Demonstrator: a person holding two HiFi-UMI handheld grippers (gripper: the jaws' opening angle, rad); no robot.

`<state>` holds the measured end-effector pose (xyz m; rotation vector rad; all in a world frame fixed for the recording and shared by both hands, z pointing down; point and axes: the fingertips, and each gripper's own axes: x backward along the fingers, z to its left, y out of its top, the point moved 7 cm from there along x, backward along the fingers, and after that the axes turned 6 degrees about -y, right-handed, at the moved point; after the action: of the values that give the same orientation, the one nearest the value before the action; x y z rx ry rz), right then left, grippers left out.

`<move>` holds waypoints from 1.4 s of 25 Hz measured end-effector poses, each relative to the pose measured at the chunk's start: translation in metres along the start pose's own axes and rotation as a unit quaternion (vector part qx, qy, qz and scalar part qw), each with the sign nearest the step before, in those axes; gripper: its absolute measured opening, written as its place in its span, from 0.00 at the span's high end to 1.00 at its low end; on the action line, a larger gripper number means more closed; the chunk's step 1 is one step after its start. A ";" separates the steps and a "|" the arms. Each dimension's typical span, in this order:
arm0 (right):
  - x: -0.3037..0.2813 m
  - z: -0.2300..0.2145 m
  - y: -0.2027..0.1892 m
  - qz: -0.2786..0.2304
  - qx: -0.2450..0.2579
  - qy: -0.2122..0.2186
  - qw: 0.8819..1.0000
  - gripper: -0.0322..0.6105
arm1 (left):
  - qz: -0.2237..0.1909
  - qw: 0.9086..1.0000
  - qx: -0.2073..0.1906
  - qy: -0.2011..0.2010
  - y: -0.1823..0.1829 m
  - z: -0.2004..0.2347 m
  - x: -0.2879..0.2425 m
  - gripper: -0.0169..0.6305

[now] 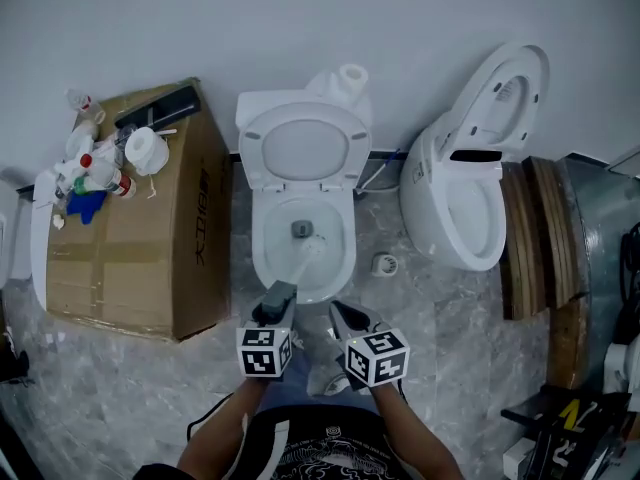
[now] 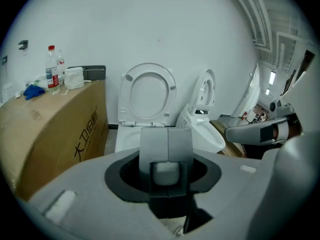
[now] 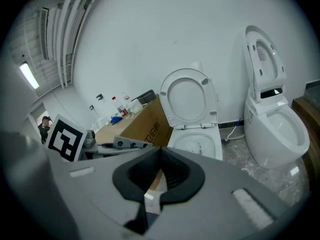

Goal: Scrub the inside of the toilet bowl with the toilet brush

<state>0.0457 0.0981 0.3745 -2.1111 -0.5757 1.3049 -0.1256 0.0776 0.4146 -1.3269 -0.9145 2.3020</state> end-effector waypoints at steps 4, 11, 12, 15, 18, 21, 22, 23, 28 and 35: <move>0.021 0.001 -0.008 -0.015 0.022 0.017 0.999 0.95 | -0.029 0.999 0.000 0.016 -0.006 -0.020 0.026 0.71; 0.073 0.004 -0.025 -0.051 0.047 0.039 0.997 0.95 | -0.077 0.996 0.003 0.033 -0.026 -0.071 0.076 0.71; 0.081 0.006 -0.027 -0.057 0.051 0.042 0.996 0.95 | -0.083 0.996 0.001 0.034 -0.029 -0.078 0.082 0.71; 0.103 0.012 -0.031 -0.074 0.062 0.051 0.994 0.95 | -0.106 0.994 -0.006 0.038 -0.034 -0.097 0.101 0.71; 0.122 0.020 -0.035 -0.085 0.073 0.056 0.992 0.95 | -0.127 0.991 -0.011 0.046 -0.038 -0.113 0.122 0.71; 0.140 0.027 -0.039 -0.097 0.091 0.052 0.990 0.95 | -0.144 0.988 -0.024 0.053 -0.043 -0.131 0.141 0.71; 0.145 0.029 -0.041 -0.103 0.101 0.050 0.988 0.95 | -0.148 0.987 -0.029 0.054 -0.044 -0.136 0.146 0.71; 0.150 0.032 -0.042 -0.108 0.111 0.049 0.987 0.95 | -0.152 0.986 -0.033 0.054 -0.046 -0.140 0.150 0.71; 0.162 0.037 -0.046 -0.119 0.122 0.055 0.984 0.95 | -0.162 0.984 -0.039 0.057 -0.050 -0.152 0.158 0.71; 0.169 0.043 -0.052 -0.123 0.126 0.060 0.982 0.95 | -0.165 0.984 -0.038 0.060 -0.055 -0.155 0.166 0.71</move>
<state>0.0764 0.2536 0.2847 -1.8321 -0.5672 1.0448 -0.0792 0.2684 0.2882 -1.2213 -1.1007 1.9335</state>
